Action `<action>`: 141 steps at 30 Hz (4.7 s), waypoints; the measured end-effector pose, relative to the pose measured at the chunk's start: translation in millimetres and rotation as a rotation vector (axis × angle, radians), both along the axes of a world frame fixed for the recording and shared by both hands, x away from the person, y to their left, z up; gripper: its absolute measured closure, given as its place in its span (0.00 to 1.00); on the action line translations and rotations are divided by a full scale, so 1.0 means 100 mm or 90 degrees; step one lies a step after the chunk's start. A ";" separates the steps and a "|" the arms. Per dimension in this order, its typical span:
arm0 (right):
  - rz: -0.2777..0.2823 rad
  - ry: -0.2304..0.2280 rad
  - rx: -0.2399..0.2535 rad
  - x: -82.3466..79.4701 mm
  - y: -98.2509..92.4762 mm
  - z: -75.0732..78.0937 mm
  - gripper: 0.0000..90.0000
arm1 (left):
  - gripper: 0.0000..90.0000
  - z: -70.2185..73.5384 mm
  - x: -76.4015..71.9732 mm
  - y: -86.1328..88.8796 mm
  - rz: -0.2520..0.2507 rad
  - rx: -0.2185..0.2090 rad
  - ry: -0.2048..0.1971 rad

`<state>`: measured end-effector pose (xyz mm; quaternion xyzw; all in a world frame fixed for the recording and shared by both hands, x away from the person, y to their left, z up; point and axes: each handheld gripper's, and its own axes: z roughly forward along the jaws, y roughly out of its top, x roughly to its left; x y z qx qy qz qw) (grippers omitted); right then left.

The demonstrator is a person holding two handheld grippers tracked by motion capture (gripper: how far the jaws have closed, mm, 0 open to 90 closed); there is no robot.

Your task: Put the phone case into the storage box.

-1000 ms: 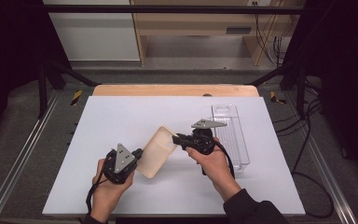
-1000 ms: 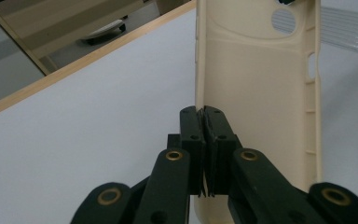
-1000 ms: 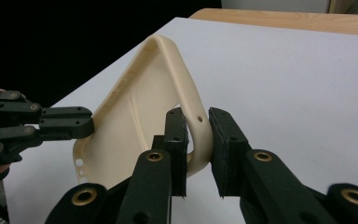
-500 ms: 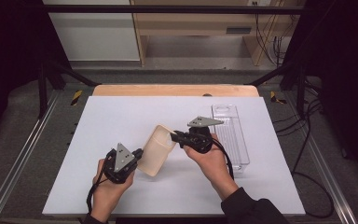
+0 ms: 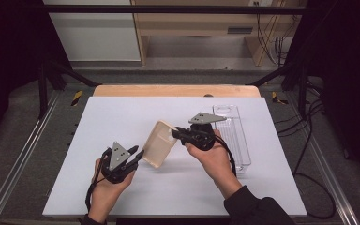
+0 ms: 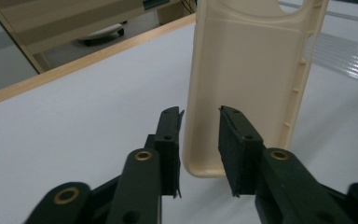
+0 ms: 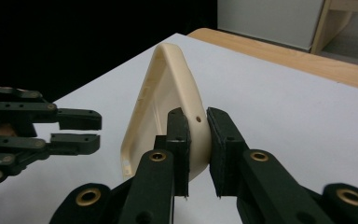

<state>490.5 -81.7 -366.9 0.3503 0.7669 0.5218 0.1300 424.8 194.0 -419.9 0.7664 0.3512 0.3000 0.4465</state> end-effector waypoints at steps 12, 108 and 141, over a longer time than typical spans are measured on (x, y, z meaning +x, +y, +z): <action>-0.019 -0.055 -0.052 0.16 -0.24 0.28 0.88 | 0.37 -0.09 0.03 0.17 0.014 -0.044 0.009; -0.186 -0.089 -0.150 0.57 -1.86 0.73 0.88 | 0.05 -0.34 0.00 0.56 0.056 -0.123 0.023; -0.187 -0.059 -0.207 1.01 -1.70 0.25 0.88 | 0.04 -0.36 0.02 0.56 0.050 -0.125 0.030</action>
